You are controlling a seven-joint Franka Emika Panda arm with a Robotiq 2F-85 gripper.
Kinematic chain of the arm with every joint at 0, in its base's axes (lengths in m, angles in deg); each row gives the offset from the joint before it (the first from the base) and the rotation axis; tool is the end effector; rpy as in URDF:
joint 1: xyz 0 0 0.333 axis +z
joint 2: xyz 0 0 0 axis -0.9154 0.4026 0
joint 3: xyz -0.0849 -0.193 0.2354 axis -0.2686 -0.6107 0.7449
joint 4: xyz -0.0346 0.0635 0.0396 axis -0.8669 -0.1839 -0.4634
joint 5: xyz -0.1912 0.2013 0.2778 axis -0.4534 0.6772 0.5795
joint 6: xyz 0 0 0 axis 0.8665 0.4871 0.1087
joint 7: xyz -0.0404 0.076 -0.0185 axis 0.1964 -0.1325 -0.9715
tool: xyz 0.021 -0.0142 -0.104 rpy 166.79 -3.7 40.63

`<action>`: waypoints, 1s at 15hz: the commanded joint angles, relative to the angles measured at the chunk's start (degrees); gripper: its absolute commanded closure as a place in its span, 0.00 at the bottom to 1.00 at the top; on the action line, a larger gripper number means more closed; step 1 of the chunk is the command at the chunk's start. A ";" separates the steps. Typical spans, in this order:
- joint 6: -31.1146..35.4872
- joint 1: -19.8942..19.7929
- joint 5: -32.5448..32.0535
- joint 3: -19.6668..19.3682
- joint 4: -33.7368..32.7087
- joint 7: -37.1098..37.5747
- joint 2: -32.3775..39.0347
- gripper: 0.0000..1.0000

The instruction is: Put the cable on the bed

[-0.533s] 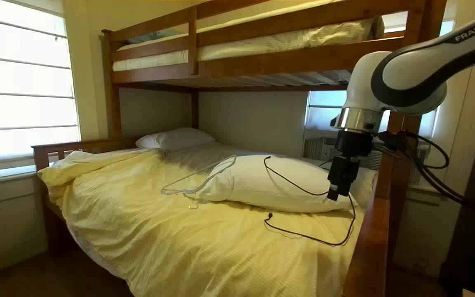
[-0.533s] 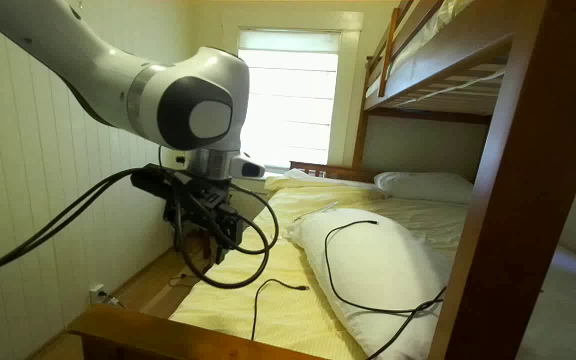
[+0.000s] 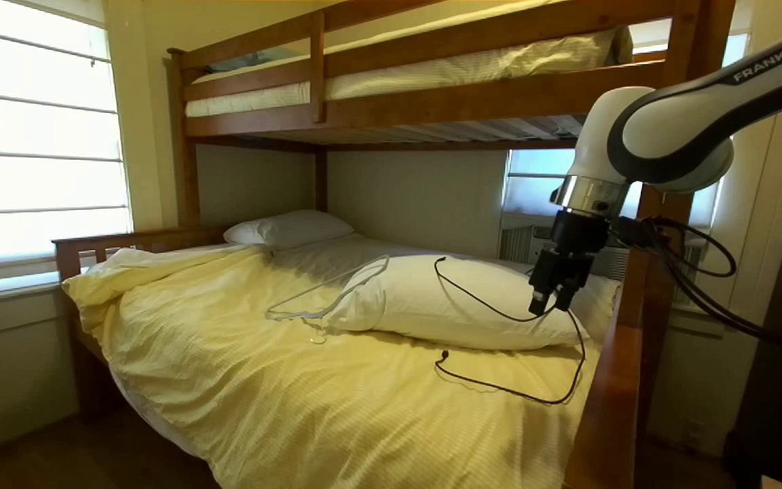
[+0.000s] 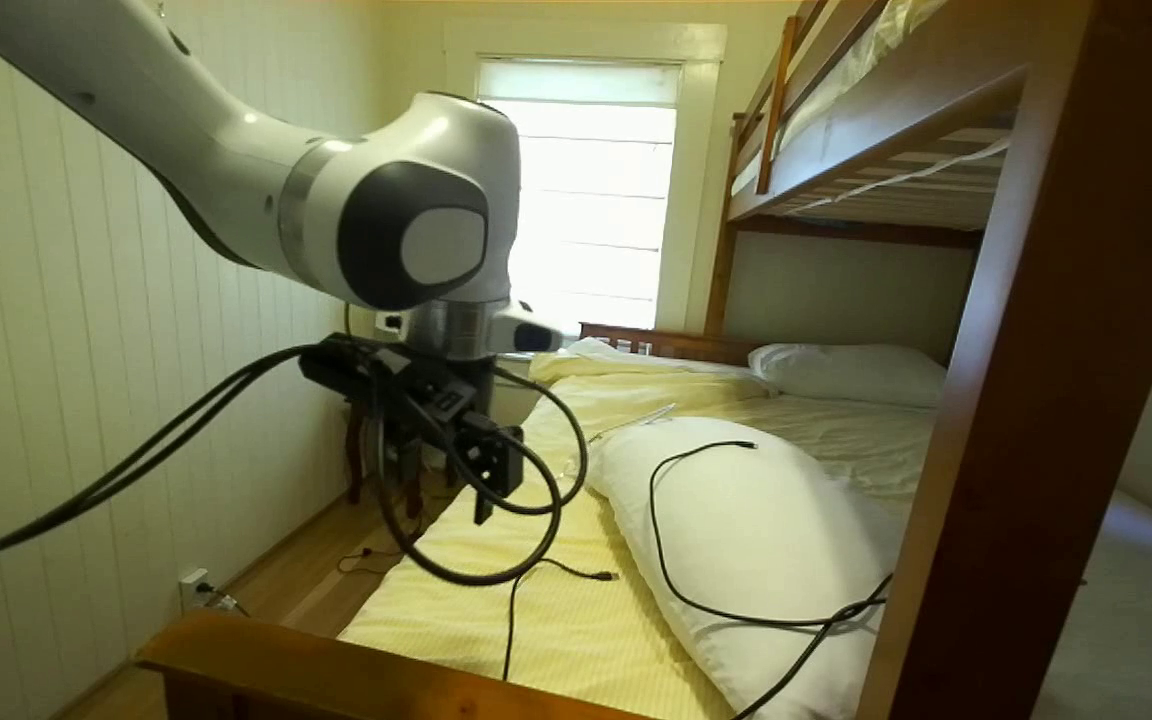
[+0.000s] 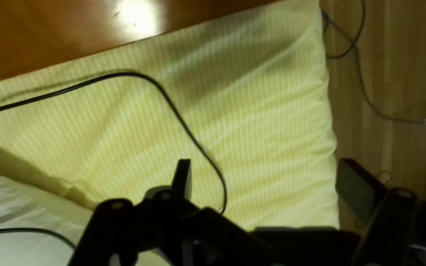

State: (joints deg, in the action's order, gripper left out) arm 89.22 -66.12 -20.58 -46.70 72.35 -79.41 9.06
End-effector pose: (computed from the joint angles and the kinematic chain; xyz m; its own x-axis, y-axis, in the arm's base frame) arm 0.3734 -0.0138 0.4224 0.9811 -0.0985 0.1665 -0.0794 -0.9899 -0.1176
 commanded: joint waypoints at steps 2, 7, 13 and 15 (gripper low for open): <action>9.87 -8.47 -4.20 -1.42 -2.08 5.00 5.61 0.00; 17.59 -16.56 -6.90 -1.43 -5.98 13.85 12.67 0.00; 16.94 -15.44 -5.98 -2.72 -5.41 12.04 12.17 0.00; 19.84 -18.34 -7.33 -1.48 -7.49 19.41 15.82 0.00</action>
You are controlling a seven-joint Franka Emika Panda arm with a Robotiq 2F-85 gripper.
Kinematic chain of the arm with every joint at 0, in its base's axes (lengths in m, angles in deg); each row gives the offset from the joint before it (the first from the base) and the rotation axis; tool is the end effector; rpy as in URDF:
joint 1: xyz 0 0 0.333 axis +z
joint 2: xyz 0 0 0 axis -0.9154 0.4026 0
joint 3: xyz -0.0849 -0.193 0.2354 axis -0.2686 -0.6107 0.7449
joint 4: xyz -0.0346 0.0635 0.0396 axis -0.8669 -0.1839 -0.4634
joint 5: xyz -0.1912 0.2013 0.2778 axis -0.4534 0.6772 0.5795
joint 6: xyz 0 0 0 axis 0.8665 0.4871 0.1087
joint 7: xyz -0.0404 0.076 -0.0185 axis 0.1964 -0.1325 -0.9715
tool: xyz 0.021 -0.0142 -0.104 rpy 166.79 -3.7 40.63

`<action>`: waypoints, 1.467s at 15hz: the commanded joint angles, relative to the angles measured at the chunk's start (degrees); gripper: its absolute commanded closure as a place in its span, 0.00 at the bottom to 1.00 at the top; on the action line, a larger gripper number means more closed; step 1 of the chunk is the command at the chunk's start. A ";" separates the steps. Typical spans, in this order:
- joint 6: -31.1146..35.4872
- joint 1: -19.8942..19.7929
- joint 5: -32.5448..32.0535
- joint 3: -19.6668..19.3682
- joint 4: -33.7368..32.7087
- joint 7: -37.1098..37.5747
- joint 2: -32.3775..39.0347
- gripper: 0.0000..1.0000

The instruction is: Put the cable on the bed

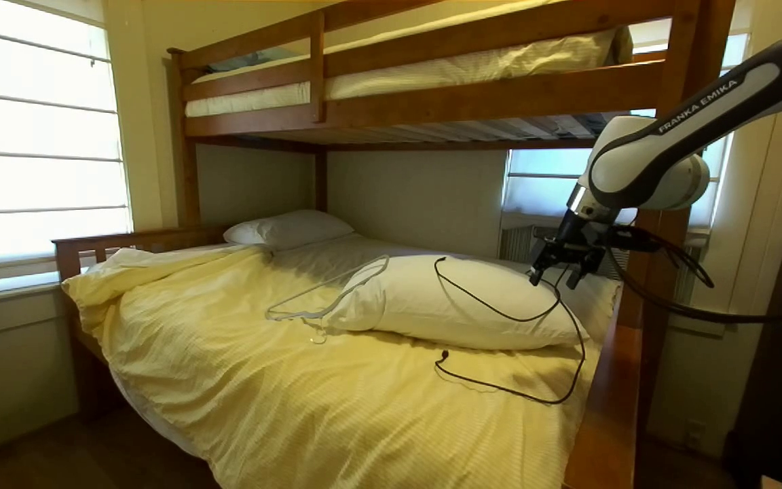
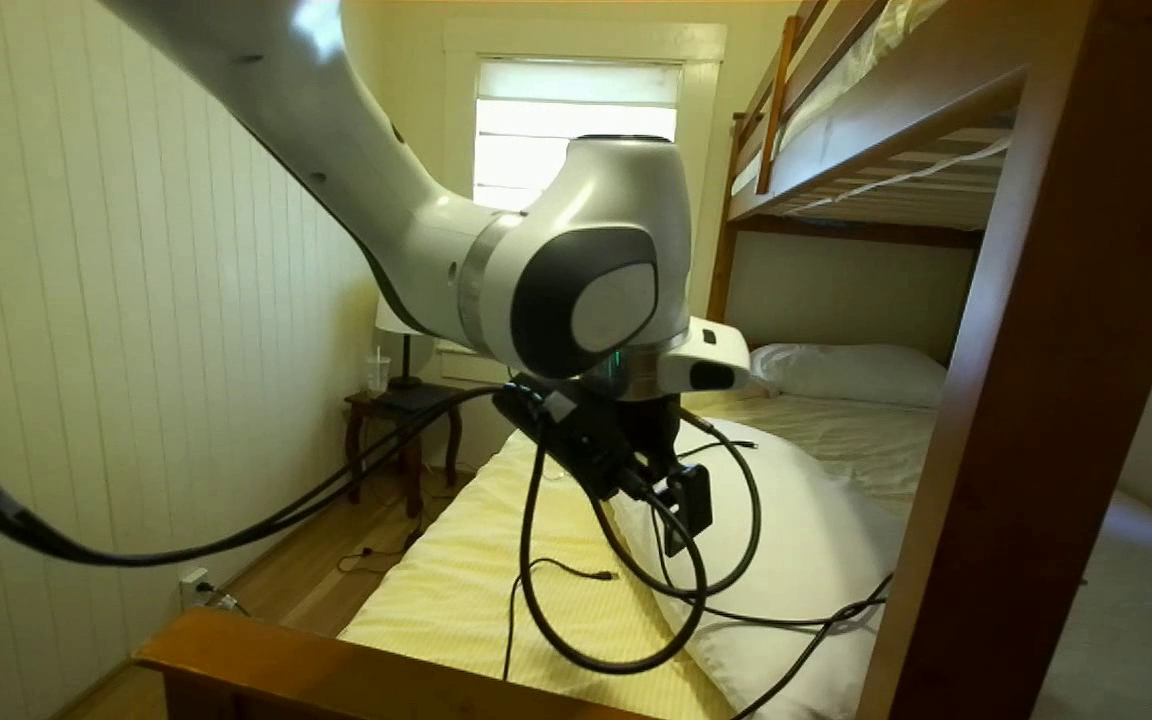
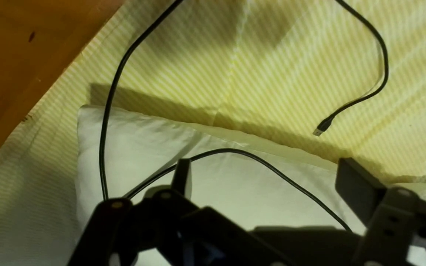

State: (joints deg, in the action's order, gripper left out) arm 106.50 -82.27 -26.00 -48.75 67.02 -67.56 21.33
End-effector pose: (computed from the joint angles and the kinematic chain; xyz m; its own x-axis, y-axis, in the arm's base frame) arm 0.4094 -0.1557 0.4129 0.7873 -0.5217 0.3287 -0.5179 -0.8488 -0.1065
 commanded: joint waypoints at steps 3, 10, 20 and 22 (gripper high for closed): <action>5.53 -5.02 -3.13 0.69 -4.08 14.90 7.23 0.00; 14.44 -10.48 -12.40 -0.16 -9.19 38.22 16.98 0.00; 19.47 -13.79 -31.44 -1.72 -13.66 59.85 25.84 0.24; 21.17 -13.73 -33.14 -2.20 -13.67 60.47 27.06 0.39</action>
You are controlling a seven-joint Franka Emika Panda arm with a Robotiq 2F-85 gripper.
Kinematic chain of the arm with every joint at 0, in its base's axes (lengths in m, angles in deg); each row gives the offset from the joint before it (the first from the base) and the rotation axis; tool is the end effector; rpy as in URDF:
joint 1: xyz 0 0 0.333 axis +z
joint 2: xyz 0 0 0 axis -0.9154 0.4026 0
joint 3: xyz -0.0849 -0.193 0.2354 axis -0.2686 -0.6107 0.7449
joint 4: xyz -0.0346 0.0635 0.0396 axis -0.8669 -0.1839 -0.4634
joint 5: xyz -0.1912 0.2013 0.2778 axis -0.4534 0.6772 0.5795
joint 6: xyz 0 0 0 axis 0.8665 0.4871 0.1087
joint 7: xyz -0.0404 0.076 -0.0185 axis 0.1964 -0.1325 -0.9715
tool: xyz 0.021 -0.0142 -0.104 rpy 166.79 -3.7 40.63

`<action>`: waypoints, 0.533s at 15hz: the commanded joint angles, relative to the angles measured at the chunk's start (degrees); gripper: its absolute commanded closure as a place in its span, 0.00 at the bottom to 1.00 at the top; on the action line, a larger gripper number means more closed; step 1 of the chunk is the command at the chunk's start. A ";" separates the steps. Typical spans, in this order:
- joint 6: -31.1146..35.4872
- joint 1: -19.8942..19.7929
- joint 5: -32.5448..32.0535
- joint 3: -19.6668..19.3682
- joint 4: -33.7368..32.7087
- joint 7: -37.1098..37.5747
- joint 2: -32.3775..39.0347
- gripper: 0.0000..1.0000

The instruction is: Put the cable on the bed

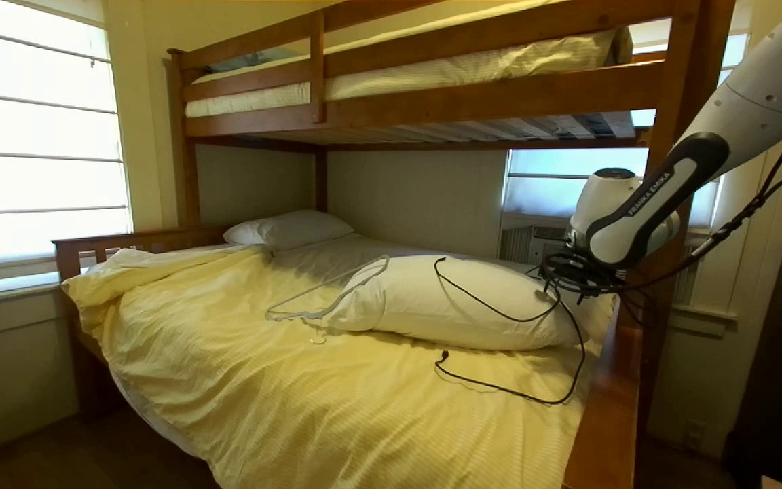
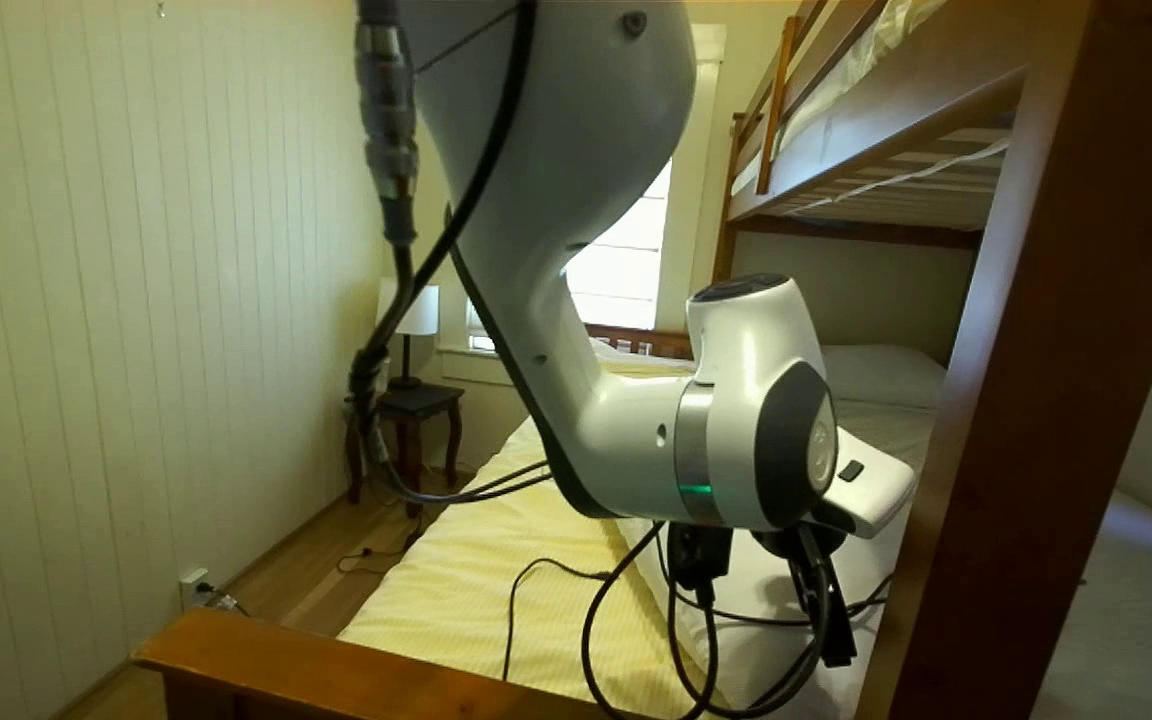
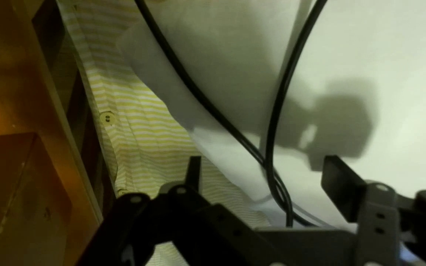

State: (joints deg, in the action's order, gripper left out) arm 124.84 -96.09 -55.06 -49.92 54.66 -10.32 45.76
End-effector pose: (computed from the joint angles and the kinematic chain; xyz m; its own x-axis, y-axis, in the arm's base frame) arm 0.4490 -0.2875 0.3374 0.1402 -0.8961 0.4211 -0.9396 -0.2546 -0.2289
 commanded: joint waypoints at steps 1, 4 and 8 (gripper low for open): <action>3.56 0.14 -5.05 -1.39 -1.39 3.64 3.24 0.46; 5.07 0.49 -7.38 -2.37 -1.62 4.33 4.71 0.67; 6.68 1.21 -9.19 -2.73 -1.38 4.52 3.84 0.95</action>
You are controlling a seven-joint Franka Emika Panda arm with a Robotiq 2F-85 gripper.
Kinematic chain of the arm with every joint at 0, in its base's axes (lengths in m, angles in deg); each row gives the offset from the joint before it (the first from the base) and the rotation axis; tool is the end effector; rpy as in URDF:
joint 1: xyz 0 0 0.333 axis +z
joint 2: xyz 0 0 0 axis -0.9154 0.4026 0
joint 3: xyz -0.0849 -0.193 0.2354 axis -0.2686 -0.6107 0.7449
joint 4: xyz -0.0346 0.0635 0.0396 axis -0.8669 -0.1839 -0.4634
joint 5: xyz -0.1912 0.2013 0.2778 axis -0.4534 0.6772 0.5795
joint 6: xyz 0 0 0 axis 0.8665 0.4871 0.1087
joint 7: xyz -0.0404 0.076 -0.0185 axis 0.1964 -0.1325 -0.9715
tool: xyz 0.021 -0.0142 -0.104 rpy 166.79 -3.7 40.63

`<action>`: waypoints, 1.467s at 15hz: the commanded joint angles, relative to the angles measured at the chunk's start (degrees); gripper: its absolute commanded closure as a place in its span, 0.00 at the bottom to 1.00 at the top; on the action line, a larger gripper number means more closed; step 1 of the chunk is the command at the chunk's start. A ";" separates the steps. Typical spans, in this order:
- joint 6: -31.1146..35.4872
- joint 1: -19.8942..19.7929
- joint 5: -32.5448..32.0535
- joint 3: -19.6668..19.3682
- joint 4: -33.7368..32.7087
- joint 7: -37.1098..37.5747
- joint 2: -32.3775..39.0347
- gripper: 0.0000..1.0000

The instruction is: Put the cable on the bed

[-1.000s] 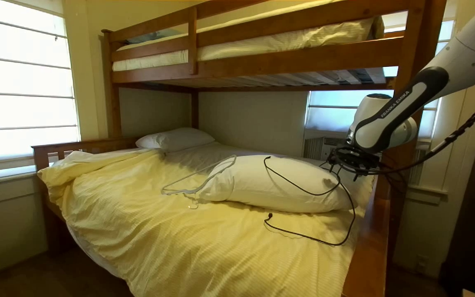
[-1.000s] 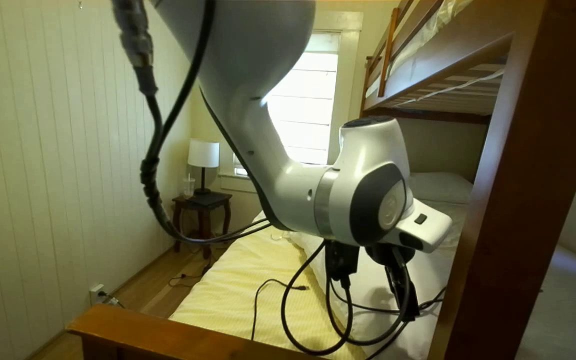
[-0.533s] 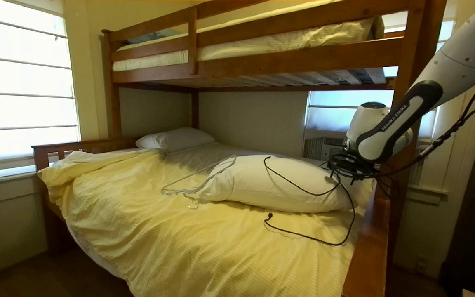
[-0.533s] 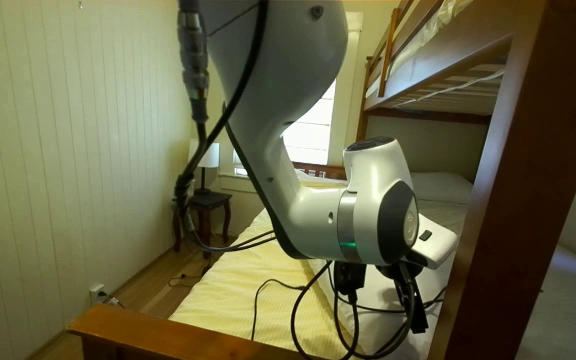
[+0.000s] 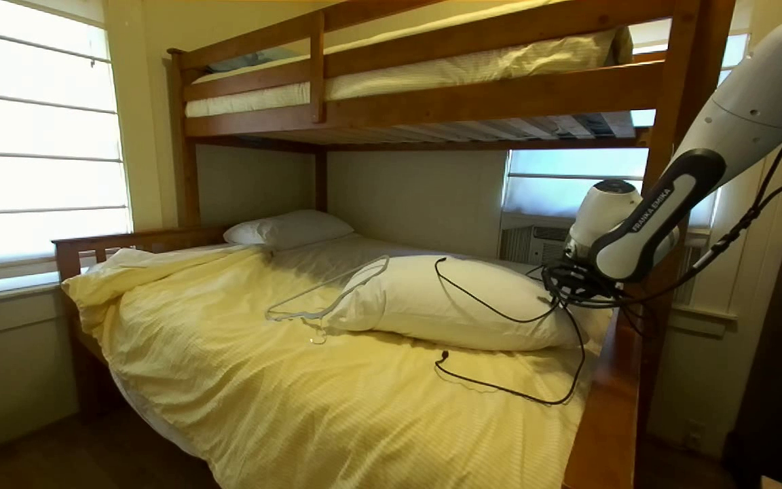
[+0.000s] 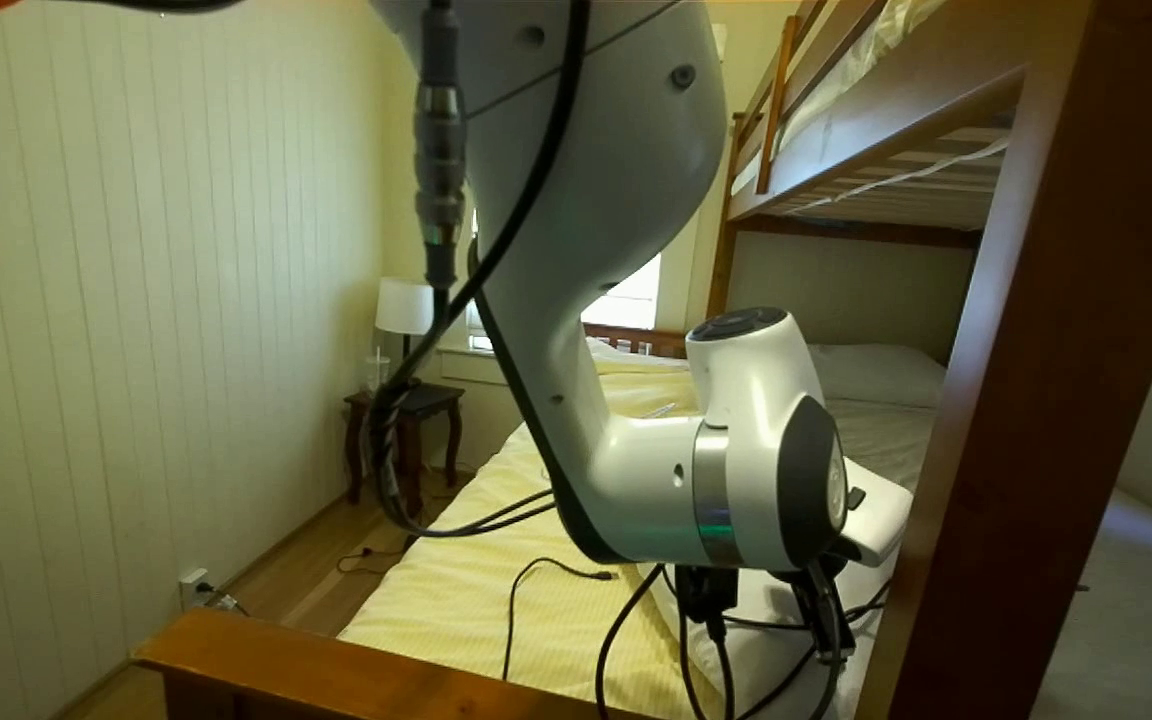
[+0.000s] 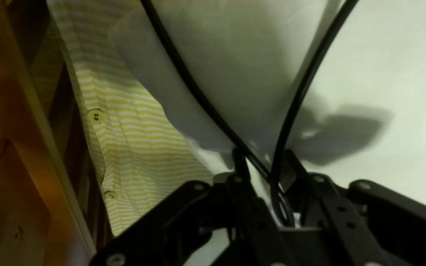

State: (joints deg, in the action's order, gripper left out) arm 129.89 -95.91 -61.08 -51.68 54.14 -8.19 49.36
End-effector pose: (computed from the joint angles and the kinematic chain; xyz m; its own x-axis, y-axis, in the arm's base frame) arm 0.4505 -0.2924 0.3156 0.1830 -0.8737 0.4507 -0.9232 -0.3103 -0.2269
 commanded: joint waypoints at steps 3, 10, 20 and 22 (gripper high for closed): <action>0.88 2.41 -6.10 -0.59 -0.01 2.07 -3.63 1.00; -11.94 7.93 -10.59 5.27 5.37 -6.13 -14.63 0.98; -7.31 22.96 10.28 5.62 13.02 -37.15 -12.58 0.98; -4.69 27.81 19.51 3.35 15.72 -45.33 -11.82 0.98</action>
State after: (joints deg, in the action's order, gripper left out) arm 120.98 -73.91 -52.45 -44.91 66.01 -42.30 36.92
